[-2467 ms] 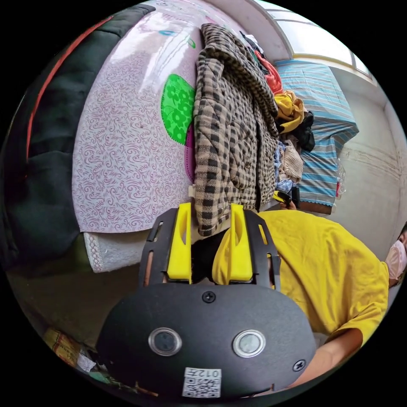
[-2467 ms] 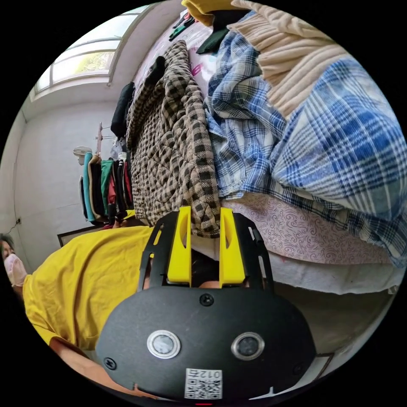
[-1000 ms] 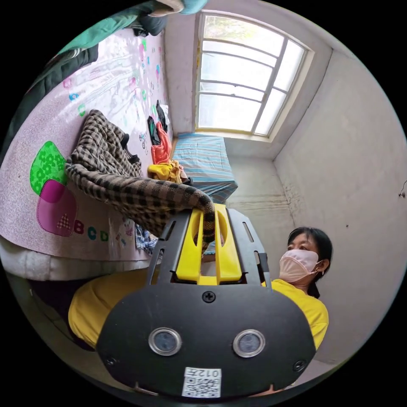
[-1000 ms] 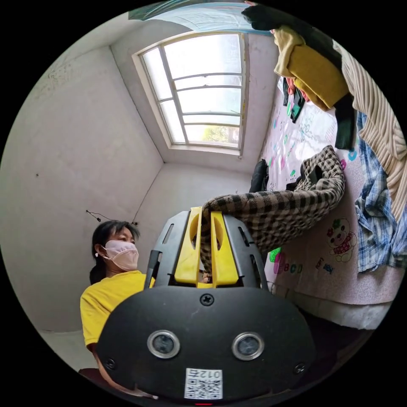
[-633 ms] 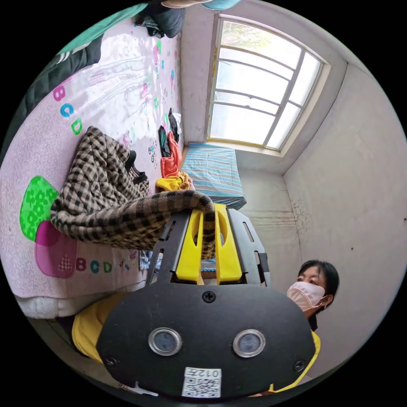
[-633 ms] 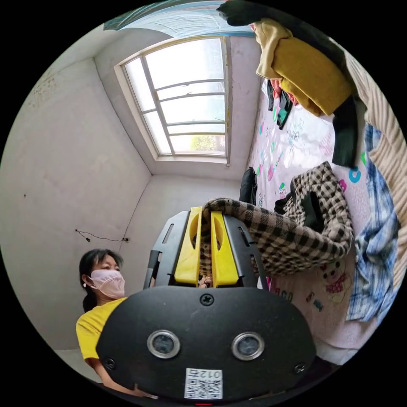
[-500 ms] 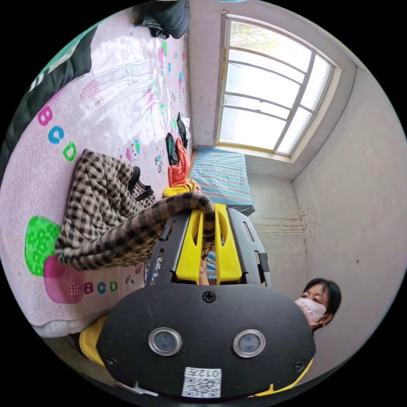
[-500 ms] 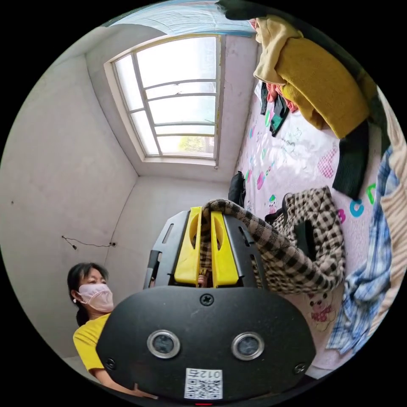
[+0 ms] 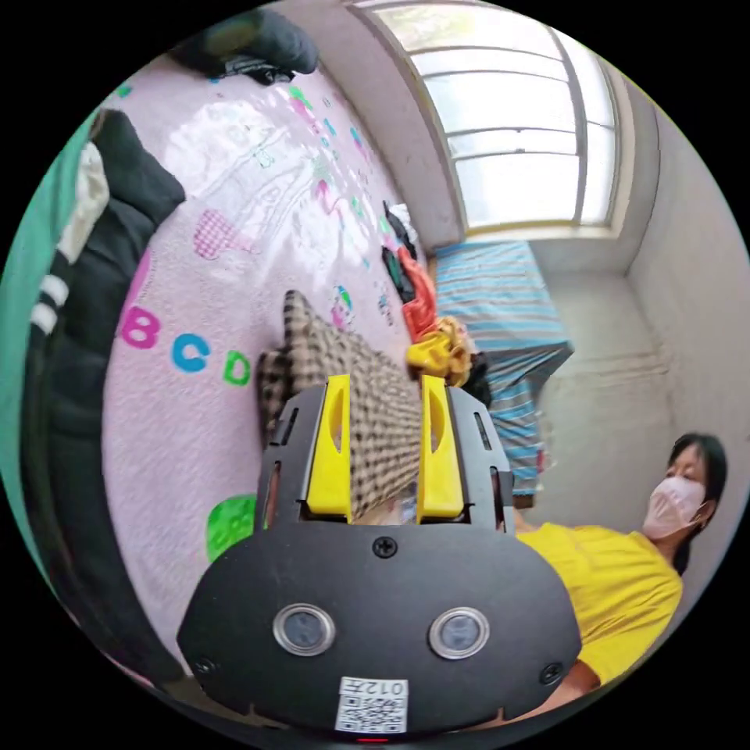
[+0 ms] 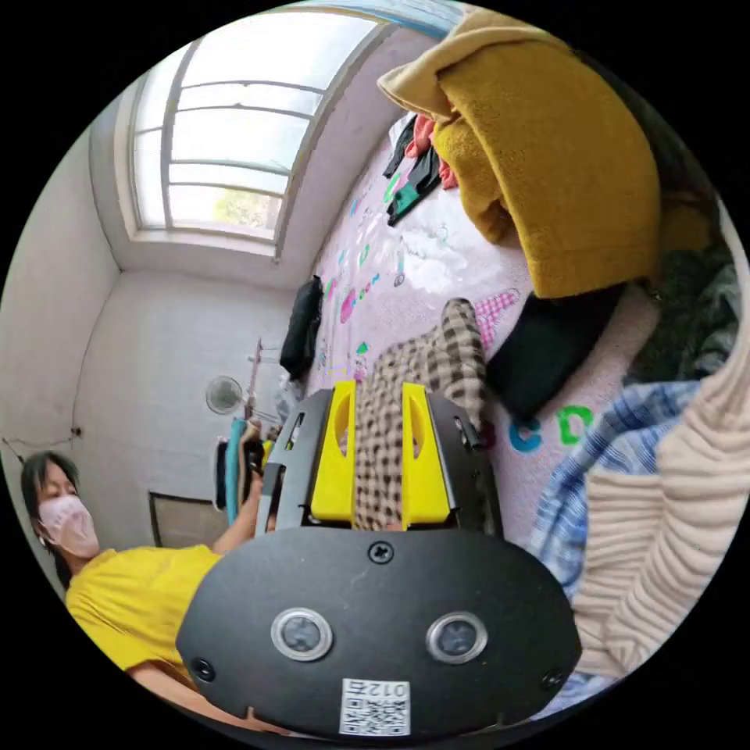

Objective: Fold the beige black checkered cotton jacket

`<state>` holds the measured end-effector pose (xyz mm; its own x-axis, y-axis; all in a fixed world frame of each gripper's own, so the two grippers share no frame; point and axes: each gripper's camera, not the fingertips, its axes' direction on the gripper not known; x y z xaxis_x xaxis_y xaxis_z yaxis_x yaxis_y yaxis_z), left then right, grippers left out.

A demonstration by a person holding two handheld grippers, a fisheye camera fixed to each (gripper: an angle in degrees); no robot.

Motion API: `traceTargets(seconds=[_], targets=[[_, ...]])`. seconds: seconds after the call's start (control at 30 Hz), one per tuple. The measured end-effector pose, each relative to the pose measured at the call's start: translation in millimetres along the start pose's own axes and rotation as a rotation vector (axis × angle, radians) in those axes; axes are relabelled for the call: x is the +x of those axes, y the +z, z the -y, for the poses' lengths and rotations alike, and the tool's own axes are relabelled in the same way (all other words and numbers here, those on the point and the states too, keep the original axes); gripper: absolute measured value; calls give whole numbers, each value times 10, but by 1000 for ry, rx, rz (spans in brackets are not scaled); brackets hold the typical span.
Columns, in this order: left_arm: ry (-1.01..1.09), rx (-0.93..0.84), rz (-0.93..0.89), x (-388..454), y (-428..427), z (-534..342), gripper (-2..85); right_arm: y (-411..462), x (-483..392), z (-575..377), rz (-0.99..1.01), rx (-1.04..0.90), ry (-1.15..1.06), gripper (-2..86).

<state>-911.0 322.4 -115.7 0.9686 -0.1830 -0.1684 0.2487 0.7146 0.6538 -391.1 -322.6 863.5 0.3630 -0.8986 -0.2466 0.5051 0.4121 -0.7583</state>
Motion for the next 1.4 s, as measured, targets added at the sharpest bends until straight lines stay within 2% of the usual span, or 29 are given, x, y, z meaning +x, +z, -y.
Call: traceTargets(seconds=[0.07, 0.17, 0.3, 0.4, 0.53, 0.73, 0.9, 1.03, 1.1, 1.2, 1.3, 1.4], targets=[[46, -62, 176, 90, 46, -435, 131, -46, -9, -348, -142, -59, -58, 105], [29, -131, 262, 23, 273, -861, 136, 54, 101, -723, -174, -117, -65, 116], [8, -105, 246, -82, 525, -1105, 137, 263, 230, -934, -120, -113, -53, 117], [73, -115, 207, -19, 795, -1116, 134, 414, 279, -930, -68, -76, -33, 100], [69, -189, 281, 47, 1042, -1002, 113, 614, 285, -857, -57, -92, 35, 55], [43, -294, 136, 51, 931, -889, 76, 635, 164, -812, 10, -181, 137, 24], [22, -330, 189, 21, 1126, -895, 62, 815, -28, -794, -95, -225, 116, 20], [-98, -327, 182, -222, 1299, -1004, 55, 1102, 58, -878, -152, -174, 214, 24], [-121, -301, 144, -312, 1329, -1109, 52, 1236, 114, -971, -220, -191, 232, 27], [-66, -234, 136, -202, 1299, -1296, 49, 1291, 69, -1131, -183, -129, 228, 38], [64, -141, 337, 230, 1132, -1461, 43, 1203, -186, -1211, -224, -122, 145, 65], [255, -8, 598, 866, 1052, -1579, 35, 989, -661, -1291, -430, -7, 19, 57]])
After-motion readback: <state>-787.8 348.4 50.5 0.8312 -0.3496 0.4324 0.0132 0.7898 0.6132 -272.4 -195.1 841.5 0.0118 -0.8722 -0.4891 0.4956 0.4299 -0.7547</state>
